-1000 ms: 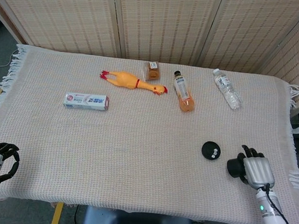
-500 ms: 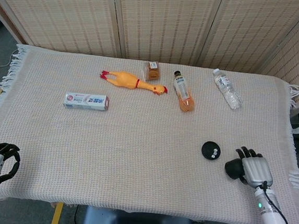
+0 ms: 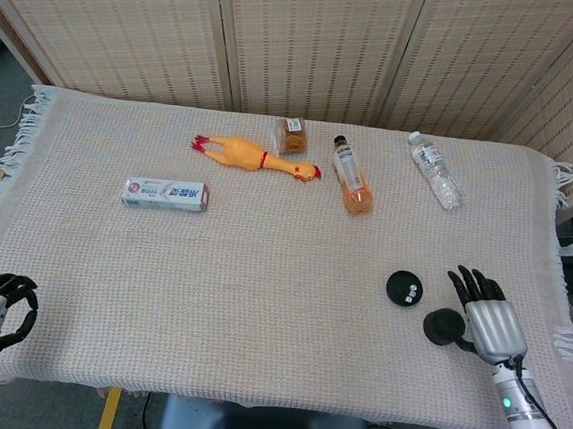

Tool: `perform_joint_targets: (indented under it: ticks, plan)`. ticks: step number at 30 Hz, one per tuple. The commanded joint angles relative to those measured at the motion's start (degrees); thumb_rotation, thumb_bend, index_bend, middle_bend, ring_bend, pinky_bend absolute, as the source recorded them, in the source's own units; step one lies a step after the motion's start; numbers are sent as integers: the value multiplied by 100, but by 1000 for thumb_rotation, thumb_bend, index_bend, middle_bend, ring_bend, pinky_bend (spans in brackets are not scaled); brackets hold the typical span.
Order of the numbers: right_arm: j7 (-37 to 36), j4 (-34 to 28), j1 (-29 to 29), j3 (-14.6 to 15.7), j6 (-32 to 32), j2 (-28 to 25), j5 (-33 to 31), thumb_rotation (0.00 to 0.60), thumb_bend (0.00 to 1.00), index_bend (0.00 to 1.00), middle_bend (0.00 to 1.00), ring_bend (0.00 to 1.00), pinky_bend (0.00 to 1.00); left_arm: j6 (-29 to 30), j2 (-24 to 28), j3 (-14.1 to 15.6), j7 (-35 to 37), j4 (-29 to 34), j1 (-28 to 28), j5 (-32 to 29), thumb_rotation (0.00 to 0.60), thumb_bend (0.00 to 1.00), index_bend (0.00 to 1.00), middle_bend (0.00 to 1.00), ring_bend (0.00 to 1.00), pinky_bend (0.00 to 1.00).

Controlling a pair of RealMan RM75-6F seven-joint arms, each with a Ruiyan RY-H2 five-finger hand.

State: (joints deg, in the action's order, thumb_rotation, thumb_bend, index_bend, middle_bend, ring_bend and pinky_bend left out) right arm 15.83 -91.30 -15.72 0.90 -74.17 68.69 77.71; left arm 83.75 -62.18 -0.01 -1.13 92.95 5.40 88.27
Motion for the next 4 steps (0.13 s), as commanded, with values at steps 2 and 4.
perform_joint_targets:
  ticks: [2, 4]
  plan:
    - [-586, 178, 482, -12, -997, 52, 613, 600, 135, 0, 0, 0, 130, 14, -5, 3, -13, 2, -4, 15, 600, 446, 604, 355, 272, 492]
    - [-773, 352, 653, -77, -1417, 168, 763, 600, 136, 3, 0, 0, 130, 1, -11, 8, -33, 5, -2, 12, 600, 447, 604, 355, 272, 492]
